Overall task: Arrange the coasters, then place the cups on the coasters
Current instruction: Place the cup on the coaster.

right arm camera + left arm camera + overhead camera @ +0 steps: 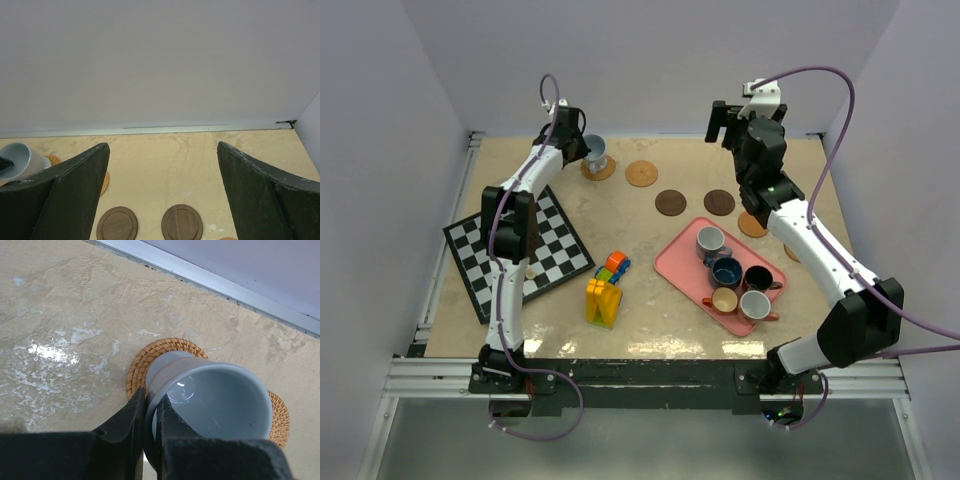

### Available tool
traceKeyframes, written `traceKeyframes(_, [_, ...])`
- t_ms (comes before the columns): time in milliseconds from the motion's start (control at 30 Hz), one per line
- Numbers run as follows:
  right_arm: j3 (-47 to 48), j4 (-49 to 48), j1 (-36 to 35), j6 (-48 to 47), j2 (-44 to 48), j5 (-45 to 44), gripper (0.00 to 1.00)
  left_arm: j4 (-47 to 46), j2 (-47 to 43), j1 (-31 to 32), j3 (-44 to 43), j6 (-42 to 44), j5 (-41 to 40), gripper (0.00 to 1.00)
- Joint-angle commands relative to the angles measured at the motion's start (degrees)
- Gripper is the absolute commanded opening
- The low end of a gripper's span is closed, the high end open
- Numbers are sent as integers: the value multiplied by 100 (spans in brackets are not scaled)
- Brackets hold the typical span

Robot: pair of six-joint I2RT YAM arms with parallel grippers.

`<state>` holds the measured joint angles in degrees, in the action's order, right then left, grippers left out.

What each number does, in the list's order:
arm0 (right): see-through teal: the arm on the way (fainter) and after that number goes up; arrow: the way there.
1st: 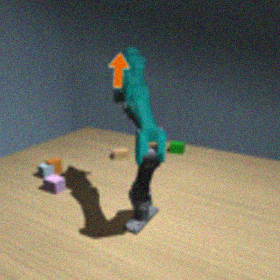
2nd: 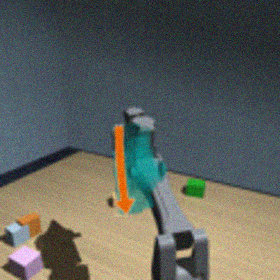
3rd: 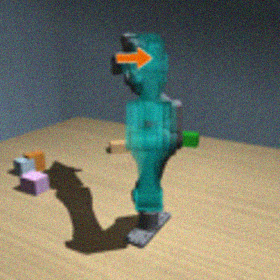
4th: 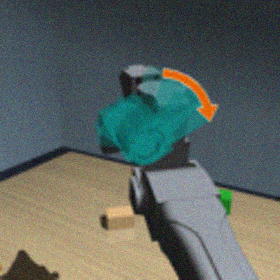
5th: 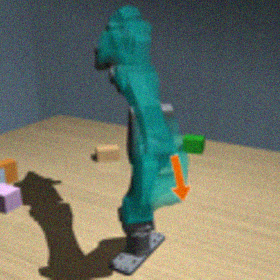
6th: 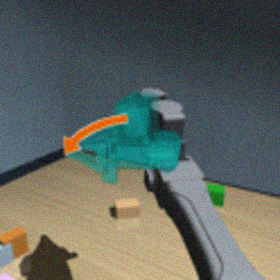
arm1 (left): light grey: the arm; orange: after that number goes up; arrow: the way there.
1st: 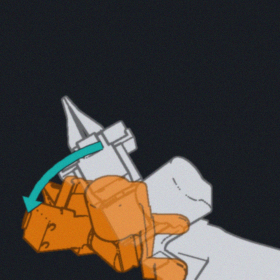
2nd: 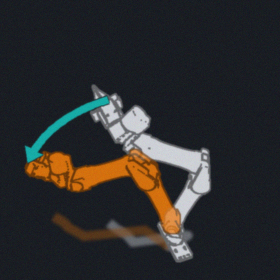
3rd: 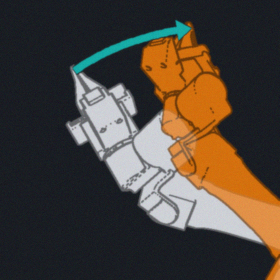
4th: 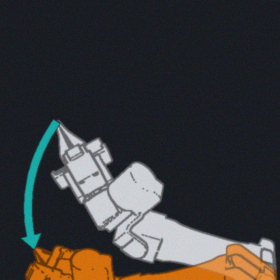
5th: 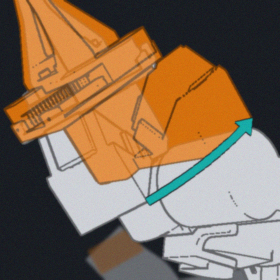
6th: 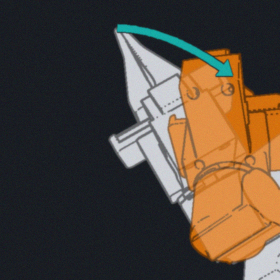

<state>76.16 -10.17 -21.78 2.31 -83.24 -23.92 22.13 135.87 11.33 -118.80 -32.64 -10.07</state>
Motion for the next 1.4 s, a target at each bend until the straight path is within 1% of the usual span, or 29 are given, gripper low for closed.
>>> traceKeyframes(0, [268,-81,7,-90,18,81,93,-148,-149,27,-328,-216,4,0])
traceKeyframes(67, [276,-72,7,-90,19,90,93,-113,-123,27,-328,-242,5,0])
traceKeyframes(100, [277,-72,16,-90,19,90,93,-95,-114,27,-328,-243,5,2])
traceKeyframes(400, [285,-81,7,-108,1,107,93,-95,-61,27,-336,-269,40,25])
traceKeyframes(600, [294,-81,7,-116,-8,125,93,-121,-78,27,-328,-225,57,27])
traceKeyframes(733, [294,-81,7,-116,-17,133,93,-156,-87,27,-328,-190,49,31])
traceKeyframes(833, [294,-64,7,-143,-17,125,93,-174,-96,27,-328,-137,57,35])
traceKeyframes(900, [303,-37,7,-143,-25,107,93,-235,-157,27,-284,-67,49,41])
traceKeyframes(933, [312,-20,7,-134,-34,107,93,-314,-201,27,-205,-32,49,45])
traceKeyframes(1000, [312,42,16,-125,-8,133,94,-603,-403,44,75,65,22,59])
traceKeyframes(1100, [207,147,7,-64,88,46,94,-1166,-754,62,602,223,22,69])
traceKeyframes(1233, [-66,331,25,129,369,2,94,-1676,-1194,97,1095,460,-22,75])
traceKeyframes(1367, [-251,971,25,480,660,203,94,-2116,-1730,124,1710,549,-162,78])
